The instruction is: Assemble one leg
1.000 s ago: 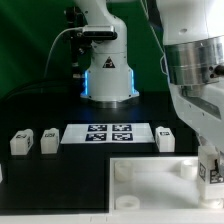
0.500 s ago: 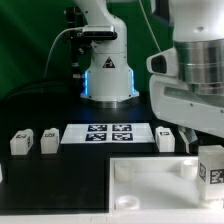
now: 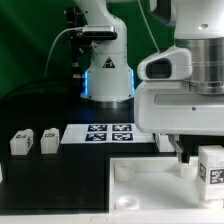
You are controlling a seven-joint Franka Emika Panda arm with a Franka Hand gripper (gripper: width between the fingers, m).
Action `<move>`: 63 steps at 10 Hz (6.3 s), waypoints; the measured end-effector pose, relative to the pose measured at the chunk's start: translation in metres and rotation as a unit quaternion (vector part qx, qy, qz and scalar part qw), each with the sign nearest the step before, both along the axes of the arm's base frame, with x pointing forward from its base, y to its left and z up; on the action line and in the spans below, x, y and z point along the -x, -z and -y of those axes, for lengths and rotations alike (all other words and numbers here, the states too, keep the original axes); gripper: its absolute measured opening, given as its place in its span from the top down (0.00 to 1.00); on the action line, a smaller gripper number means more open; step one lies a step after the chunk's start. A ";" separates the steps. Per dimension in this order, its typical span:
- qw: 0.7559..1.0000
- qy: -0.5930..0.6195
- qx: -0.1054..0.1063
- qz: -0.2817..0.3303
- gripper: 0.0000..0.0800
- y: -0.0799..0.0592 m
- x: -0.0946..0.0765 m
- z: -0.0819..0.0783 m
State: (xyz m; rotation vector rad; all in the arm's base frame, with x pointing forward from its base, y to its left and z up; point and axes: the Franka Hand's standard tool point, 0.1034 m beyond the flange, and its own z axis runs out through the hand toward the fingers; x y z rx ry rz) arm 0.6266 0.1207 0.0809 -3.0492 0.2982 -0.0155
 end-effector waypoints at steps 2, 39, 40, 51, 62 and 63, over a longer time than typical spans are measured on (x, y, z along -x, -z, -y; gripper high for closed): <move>0.993 -0.114 0.007 0.025 0.19 0.002 -0.008 0.004; 0.719 0.688 -0.070 -0.066 0.63 0.004 -0.006 0.004; 0.716 0.691 -0.071 -0.064 0.63 0.005 -0.005 0.005; 0.993 0.116 -0.002 0.018 0.19 0.002 -0.006 -0.004; 0.850 0.525 -0.030 -0.036 0.62 0.003 -0.007 0.005; 0.807 0.588 -0.040 -0.049 0.62 0.003 -0.007 0.006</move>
Offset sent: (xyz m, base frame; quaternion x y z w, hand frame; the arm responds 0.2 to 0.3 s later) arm 0.0000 0.0000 0.0000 0.0000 0.0000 0.0000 1.0000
